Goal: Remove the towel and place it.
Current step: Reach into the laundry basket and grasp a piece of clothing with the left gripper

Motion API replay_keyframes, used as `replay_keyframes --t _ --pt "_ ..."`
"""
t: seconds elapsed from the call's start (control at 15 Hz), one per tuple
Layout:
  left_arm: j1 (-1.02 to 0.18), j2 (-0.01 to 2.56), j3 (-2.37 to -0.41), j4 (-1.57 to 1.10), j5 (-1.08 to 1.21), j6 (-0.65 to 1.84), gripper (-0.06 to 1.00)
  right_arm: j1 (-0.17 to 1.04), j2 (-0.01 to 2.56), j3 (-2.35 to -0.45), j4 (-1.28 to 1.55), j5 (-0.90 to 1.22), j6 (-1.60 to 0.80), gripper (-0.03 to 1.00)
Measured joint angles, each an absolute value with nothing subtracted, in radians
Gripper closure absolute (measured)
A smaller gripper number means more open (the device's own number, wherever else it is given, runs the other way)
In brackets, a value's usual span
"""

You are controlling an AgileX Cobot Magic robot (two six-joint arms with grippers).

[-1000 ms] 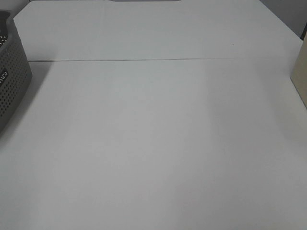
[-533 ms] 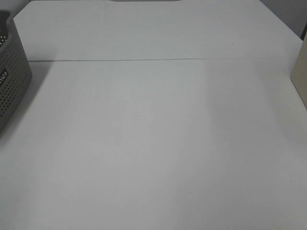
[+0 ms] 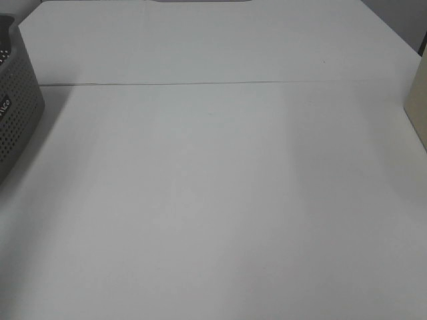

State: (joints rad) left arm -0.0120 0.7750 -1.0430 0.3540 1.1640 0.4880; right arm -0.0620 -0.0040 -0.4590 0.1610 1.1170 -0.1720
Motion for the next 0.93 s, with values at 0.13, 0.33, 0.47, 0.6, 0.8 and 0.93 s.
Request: replay_keyframes --t 0.13,0.33,0.47,0.6,0.8,0.93 --pt "0.009 0.987 -1.189 0.388 1.164 0.535 -0.05 -0.062 -0.004 -0.459 0.161 1.117 -0.172 0.23" --pt "0.125 1.296 -1.454 0.294 1.185 0.724 -0.05 -0.062 -0.004 -0.459 0.161 1.117 -0.172 0.23" --pt "0.232 1.437 -1.545 0.190 1.196 0.848 -0.05 -0.062 -0.004 -0.459 0.161 1.117 -0.172 0.23" --pt "0.345 1.578 -1.586 0.080 1.204 0.933 -0.05 -0.062 -0.004 -0.459 0.161 1.117 -0.172 0.23" --pt "0.407 1.751 -1.589 0.020 1.179 1.048 -0.05 -0.062 -0.004 -0.459 0.161 1.117 -0.172 0.23" --pt "0.407 1.902 -1.599 0.063 1.156 1.079 -0.05 -0.062 -0.004 -0.459 0.161 1.117 -0.172 0.23"
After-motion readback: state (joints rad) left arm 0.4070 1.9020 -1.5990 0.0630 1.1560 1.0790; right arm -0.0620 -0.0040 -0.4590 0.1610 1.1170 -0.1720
